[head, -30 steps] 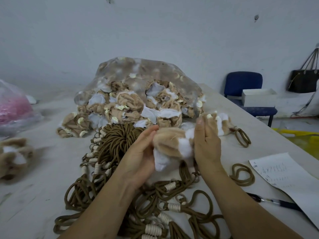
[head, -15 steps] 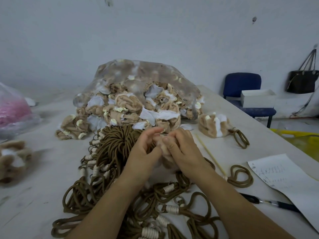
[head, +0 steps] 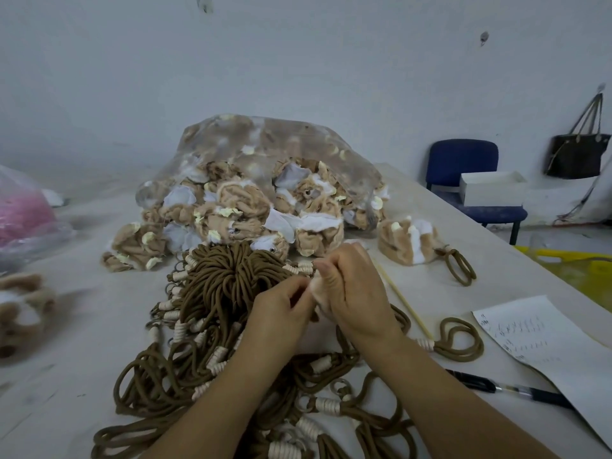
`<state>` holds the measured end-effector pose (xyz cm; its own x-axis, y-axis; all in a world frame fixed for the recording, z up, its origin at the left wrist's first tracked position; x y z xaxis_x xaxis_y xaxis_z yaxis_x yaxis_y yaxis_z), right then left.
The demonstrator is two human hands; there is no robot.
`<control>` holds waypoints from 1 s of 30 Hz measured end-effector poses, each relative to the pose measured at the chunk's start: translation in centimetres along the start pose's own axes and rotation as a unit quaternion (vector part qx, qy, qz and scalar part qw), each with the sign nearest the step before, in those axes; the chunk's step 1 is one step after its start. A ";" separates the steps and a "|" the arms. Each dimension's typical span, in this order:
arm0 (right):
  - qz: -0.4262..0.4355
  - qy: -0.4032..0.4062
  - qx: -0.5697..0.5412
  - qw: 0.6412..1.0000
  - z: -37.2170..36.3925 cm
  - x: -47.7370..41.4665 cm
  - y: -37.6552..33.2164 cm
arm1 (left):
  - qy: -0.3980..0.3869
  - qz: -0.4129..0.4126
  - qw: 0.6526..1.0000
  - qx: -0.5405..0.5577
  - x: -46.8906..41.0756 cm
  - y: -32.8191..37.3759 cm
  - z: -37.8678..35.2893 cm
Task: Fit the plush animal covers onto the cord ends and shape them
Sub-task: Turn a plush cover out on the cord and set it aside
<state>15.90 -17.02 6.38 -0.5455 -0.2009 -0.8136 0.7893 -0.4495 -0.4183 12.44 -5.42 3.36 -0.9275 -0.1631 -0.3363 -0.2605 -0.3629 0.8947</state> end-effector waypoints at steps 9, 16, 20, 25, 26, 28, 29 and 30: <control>0.031 0.017 0.020 0.999 -0.2 0.3 -0.1 | -0.050 0.140 0.952 0.267 -0.4 -0.6 -0.1; -0.082 0.027 0.020 0.996 0.9 0.5 2.3 | -0.153 0.177 0.888 0.396 -0.1 -0.1 -0.6; -0.125 0.006 -0.012 0.992 0.9 0.3 2.9 | -0.122 0.174 0.891 0.402 -0.1 -0.4 -0.9; -0.183 -0.026 -0.074 0.980 1.8 0.1 4.8 | 0.000 0.176 0.826 0.535 -1.2 -1.2 0.6; -0.203 -0.044 -0.082 0.975 1.7 0.4 5.0 | 0.018 0.176 0.805 0.566 -1.5 -1.3 1.0; -0.231 -0.083 -0.094 0.965 1.3 0.8 5.1 | 0.038 0.165 0.767 0.619 -1.8 -1.4 1.7; -0.240 -0.101 -0.102 0.960 0.8 1.0 4.9 | 0.046 0.159 0.750 0.640 -1.8 -1.6 1.8; -0.248 -0.120 -0.111 0.955 0.3 1.1 4.7 | 0.051 0.156 0.737 0.655 -1.8 -1.9 1.8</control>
<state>18.94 -19.63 3.62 -0.8959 -0.2157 -0.3884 0.4423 -0.3513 -0.8252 14.15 -2.78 2.86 -0.9895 -0.1437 -0.0135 -0.1356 0.8943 0.4263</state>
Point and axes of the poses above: each hand's wrist, its own x-axis away from the middle knuckle, its own z-axis out of the back of the hand, y = z × x, the point moved 4 cm from there along -x, towards the middle knuckle, and after that the axes turned 6 degrees about x, right-handed, at the moved point
